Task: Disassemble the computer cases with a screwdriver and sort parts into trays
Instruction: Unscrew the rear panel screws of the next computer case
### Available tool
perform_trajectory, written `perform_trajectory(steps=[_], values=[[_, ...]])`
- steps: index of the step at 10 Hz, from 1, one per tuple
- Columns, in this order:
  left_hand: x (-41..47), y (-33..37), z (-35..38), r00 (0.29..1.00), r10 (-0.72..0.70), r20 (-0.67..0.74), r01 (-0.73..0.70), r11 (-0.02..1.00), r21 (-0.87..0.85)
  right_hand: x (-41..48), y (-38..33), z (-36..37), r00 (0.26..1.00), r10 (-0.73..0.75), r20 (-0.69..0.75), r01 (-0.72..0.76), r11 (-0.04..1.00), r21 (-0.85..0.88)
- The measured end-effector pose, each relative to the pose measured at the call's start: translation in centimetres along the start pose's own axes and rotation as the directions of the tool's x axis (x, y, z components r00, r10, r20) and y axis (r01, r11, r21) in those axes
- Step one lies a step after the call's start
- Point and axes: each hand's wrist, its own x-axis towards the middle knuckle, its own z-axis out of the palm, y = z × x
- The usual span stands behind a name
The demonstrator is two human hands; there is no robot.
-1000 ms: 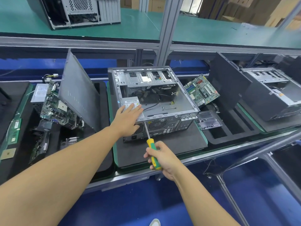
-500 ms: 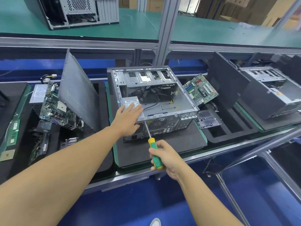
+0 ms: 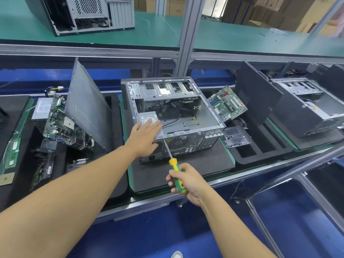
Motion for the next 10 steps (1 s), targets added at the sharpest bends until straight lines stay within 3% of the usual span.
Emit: perform_trajectory(steps=[1,3,5,7,8,9,10], values=[[0.1,0.0,0.0,1.000,-0.004,0.003,0.004,1.000,0.003,0.0,-0.4,0.1,0.998,-0.022,-0.051,0.020,0.999,-0.033],[0.0,0.0,0.0,1.000,-0.002,0.004,0.002,1.000,0.015,-0.2,-1.1,-0.5,0.991,0.116,0.071,-0.119,0.992,0.037],[0.1,0.0,0.2,1.000,-0.006,0.002,0.006,1.000,0.017,-0.2,-0.5,-0.5,0.999,-0.022,0.028,0.022,1.000,-0.012],[0.2,0.0,0.3,1.000,0.003,0.012,-0.003,1.000,0.010,-0.3,-0.1,0.2,0.998,0.062,-0.027,-0.062,0.998,0.008],[-0.4,0.2,-0.3,1.000,0.006,-0.017,-0.007,0.999,-0.054,-0.4,-0.8,0.0,0.990,0.138,0.031,-0.141,0.985,0.104],[-2.8,2.2,0.0,0.900,-0.012,-0.435,-0.059,0.987,-0.148,-0.5,-0.4,-0.3,0.995,0.100,0.027,-0.101,0.994,0.038],[-5.0,5.4,1.4,0.886,-0.338,-0.319,0.132,0.841,-0.525,-0.5,0.0,-0.5,0.997,-0.053,-0.051,0.047,0.994,-0.103]])
